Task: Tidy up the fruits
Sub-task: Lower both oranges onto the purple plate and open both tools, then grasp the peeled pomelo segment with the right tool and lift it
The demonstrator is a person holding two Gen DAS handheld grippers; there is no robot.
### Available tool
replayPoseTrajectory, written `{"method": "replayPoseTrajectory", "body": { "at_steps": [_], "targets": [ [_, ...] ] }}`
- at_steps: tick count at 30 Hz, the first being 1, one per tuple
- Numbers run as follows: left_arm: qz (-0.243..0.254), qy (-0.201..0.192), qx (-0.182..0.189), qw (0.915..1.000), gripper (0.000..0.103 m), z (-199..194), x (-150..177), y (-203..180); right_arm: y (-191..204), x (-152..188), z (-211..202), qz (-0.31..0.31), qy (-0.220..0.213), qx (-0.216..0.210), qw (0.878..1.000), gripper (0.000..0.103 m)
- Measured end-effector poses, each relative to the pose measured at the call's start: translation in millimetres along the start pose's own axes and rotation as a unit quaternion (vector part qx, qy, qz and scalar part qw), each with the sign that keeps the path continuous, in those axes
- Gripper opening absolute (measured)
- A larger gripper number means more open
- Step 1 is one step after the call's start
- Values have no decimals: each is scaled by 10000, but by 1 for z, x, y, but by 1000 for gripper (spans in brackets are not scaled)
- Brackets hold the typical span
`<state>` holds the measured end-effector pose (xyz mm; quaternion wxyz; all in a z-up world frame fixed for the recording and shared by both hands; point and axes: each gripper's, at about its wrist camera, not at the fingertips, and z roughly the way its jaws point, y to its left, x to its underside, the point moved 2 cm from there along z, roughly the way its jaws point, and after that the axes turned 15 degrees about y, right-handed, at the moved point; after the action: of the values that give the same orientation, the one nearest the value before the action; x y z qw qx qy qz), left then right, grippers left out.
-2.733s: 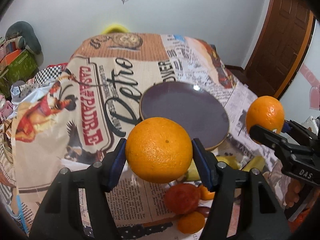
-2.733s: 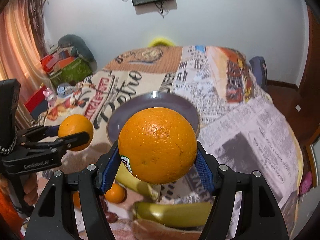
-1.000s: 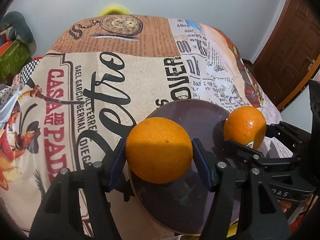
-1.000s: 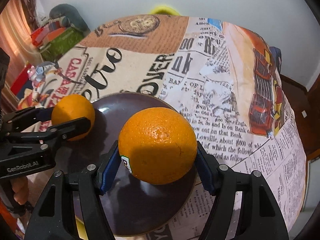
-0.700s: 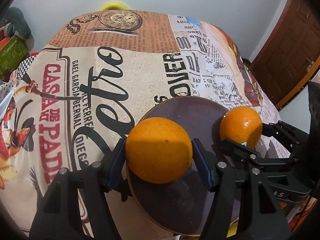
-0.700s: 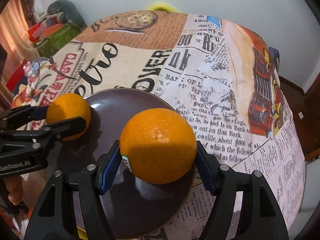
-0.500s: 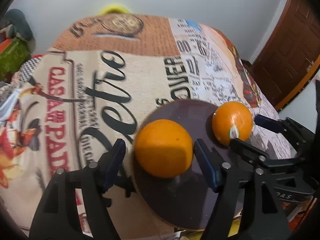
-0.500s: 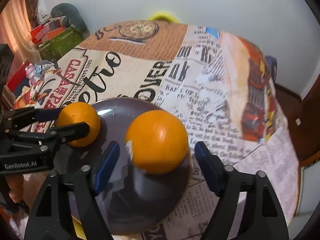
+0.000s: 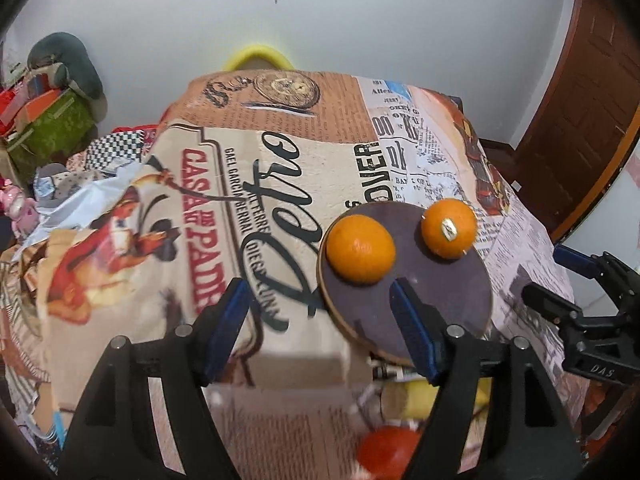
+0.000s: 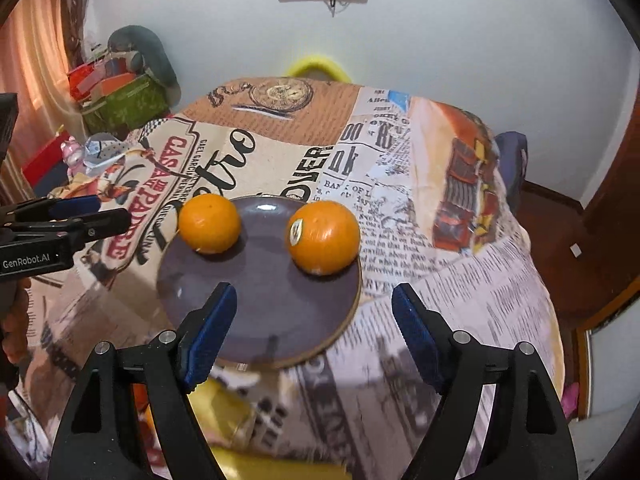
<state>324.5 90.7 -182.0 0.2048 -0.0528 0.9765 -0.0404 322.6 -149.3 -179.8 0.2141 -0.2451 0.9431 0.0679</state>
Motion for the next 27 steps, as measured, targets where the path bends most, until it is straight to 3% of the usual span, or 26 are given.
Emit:
{"method": "replayPoseTrajectory", "body": {
  "at_steps": [14,27],
  "targets": [
    [181,45,49,9998,73,-42,78,-4,7,71,-37,465,11,31,9989,83],
    [220,485,90,9985,74,-13,125,-12,31,114,-11,387,508,-73,9979,83]
  ]
}}
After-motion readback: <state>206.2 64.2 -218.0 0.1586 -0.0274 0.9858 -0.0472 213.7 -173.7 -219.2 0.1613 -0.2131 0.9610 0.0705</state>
